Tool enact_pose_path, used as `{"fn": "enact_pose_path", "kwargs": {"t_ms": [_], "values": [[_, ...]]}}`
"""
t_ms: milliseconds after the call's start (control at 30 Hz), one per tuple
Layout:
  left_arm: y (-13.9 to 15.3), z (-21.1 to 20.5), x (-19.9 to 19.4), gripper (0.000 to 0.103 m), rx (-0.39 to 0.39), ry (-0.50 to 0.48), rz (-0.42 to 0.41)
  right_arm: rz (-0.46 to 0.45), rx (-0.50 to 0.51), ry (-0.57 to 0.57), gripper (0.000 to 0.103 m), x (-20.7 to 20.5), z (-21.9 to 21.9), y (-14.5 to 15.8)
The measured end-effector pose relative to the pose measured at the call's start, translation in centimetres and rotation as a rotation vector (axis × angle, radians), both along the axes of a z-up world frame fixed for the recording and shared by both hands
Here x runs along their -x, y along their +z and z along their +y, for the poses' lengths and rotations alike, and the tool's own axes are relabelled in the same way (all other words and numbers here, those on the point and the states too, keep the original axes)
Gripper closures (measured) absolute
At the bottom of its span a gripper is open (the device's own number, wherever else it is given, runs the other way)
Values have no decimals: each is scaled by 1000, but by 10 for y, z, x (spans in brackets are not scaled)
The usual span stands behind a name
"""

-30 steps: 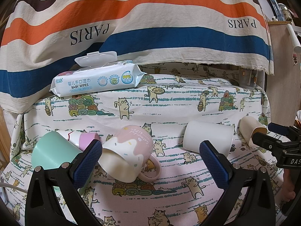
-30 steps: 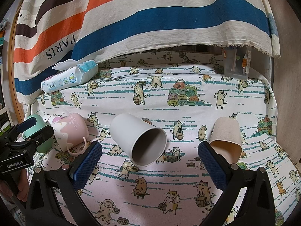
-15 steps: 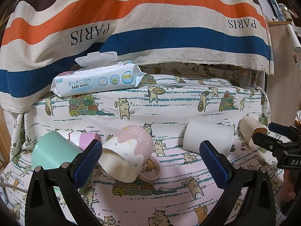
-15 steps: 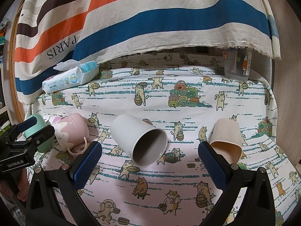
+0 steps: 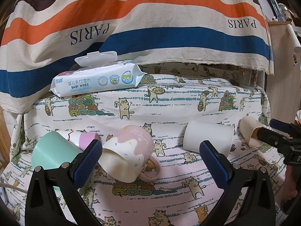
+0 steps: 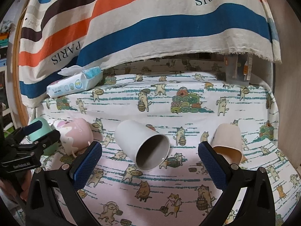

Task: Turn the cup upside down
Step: 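Move the right gripper down onto the white mug lying on its side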

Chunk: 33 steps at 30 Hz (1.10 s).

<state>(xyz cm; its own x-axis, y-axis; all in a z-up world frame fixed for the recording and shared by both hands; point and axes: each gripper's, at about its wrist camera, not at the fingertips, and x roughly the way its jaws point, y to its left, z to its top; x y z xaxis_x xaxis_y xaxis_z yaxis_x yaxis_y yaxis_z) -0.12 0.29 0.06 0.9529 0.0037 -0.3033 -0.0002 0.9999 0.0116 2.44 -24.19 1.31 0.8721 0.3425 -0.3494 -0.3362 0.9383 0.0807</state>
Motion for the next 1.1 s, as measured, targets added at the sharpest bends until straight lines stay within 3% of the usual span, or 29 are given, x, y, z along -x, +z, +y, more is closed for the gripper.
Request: {"fn": "enact_pose_path", "kwargs": {"t_ms": [100, 300, 433, 567, 700, 900, 1100], "values": [[2, 2, 0, 0, -5, 7, -5, -14, -11, 33, 1, -1, -3, 4], [11, 21, -3, 0, 78, 14, 9, 148, 39, 127, 1, -24, 11, 17], [12, 30, -13, 0, 117, -7, 66, 223, 223, 244, 1, -47, 44, 27], [12, 41, -17, 0, 142, 6, 88, 230, 515, 337, 1, -69, 92, 28], [10, 45, -20, 0, 134, 31, 99, 280, 785, 421, 1, -94, 135, 7], [5, 44, -23, 0, 106, 54, 103, 419, 951, 385, 11, -138, 150, -43], [8, 45, -21, 0, 123, 50, 92, 503, 939, 388, 12, -156, 146, -65]]}}
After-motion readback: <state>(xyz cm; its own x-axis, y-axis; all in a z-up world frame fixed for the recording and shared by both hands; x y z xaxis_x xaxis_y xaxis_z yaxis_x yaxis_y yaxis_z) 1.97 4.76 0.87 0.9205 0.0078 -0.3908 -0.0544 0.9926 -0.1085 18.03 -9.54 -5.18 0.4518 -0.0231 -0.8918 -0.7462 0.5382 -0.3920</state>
